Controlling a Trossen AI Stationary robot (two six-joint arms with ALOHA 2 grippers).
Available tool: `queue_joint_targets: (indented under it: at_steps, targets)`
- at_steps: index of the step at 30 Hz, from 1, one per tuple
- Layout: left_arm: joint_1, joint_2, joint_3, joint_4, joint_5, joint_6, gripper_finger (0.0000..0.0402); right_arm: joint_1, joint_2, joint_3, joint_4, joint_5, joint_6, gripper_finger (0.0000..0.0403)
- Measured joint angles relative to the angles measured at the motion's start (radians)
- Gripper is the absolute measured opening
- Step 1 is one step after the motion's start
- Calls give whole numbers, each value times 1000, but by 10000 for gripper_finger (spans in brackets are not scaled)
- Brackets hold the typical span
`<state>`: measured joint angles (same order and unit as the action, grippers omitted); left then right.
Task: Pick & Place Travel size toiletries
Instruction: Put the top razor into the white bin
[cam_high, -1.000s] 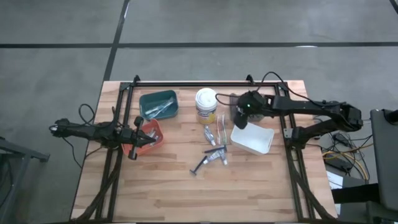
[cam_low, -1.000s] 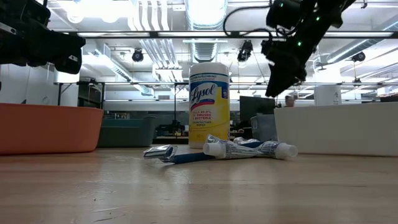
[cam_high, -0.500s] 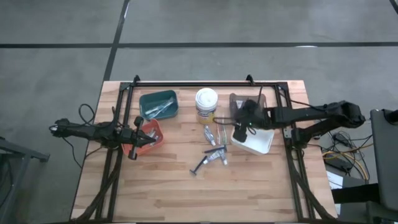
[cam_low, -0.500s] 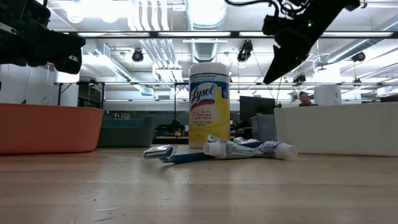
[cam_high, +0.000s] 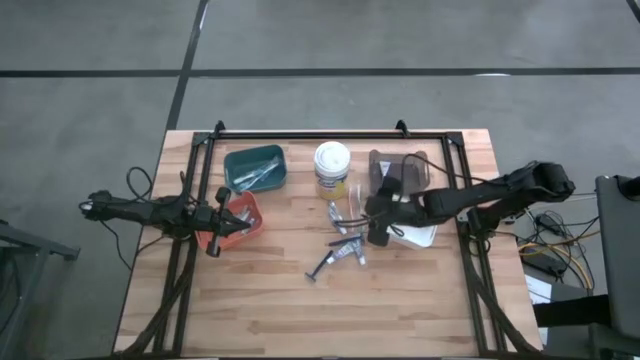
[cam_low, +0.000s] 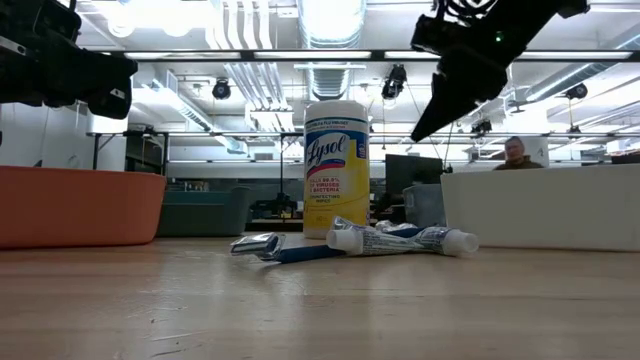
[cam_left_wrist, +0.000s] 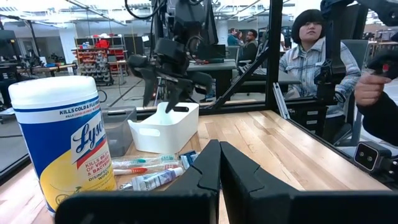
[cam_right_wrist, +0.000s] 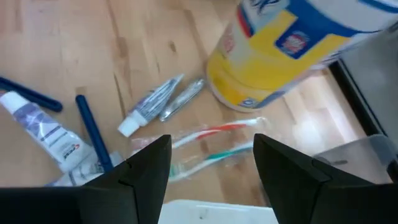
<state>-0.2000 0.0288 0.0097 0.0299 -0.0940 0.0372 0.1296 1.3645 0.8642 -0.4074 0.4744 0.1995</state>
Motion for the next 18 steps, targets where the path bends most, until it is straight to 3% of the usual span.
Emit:
queue_joint_targets:
  at_steps: [18]
  targets:
    - [0, 2, 0, 0, 0, 0, 7, 105, 102, 0, 78, -32, -42, 224]
